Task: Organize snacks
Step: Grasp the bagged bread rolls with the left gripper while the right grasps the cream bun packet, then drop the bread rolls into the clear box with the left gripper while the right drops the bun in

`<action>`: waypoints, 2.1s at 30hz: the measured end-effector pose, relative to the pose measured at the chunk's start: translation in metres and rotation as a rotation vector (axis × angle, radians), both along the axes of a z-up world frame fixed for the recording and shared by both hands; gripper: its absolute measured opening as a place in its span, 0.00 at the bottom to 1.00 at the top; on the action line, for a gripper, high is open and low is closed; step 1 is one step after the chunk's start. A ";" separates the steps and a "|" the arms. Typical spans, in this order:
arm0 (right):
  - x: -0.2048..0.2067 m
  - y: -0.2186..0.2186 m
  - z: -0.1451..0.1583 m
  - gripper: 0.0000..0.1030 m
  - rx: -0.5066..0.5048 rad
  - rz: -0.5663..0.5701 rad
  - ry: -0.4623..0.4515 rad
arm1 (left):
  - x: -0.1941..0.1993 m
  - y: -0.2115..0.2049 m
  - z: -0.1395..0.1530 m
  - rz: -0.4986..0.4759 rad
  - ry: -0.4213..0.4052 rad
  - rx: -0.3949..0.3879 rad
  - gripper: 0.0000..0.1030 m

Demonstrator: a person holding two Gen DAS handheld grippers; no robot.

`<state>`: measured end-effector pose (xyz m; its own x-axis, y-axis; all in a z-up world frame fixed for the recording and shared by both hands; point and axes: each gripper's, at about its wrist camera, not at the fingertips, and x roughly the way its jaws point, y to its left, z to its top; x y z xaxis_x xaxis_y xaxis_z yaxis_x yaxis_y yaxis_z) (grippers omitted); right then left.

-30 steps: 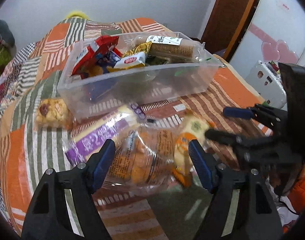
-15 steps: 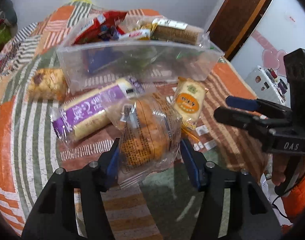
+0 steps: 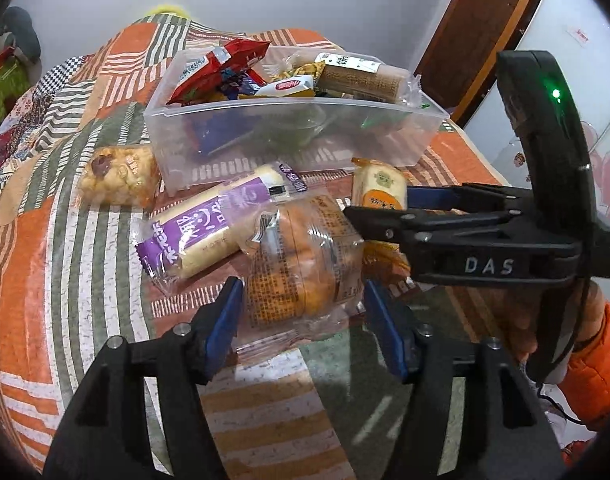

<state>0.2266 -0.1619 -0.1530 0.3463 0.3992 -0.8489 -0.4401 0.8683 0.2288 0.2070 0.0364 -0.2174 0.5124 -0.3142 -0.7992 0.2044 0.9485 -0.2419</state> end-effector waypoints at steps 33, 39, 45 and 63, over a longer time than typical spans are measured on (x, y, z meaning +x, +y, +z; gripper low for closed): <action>-0.021 -0.036 0.036 0.30 -0.003 0.014 -0.140 | 0.011 -0.008 0.035 0.063 -0.125 0.033 0.53; -0.021 -0.048 0.065 0.30 0.036 -0.003 -0.213 | 0.022 -0.004 0.071 0.077 -0.218 0.042 0.53; -0.007 -0.049 0.088 0.30 0.061 -0.030 -0.282 | 0.038 -0.005 0.098 0.086 -0.294 0.053 0.53; 0.057 -0.054 0.095 0.30 0.059 -0.114 -0.327 | 0.117 -0.020 0.104 0.096 -0.313 0.070 0.53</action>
<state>0.2839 -0.2157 -0.0585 0.6413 0.3876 -0.6622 -0.3996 0.9055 0.1429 0.3240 0.0167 -0.1130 0.7609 -0.2026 -0.6164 0.1674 0.9791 -0.1152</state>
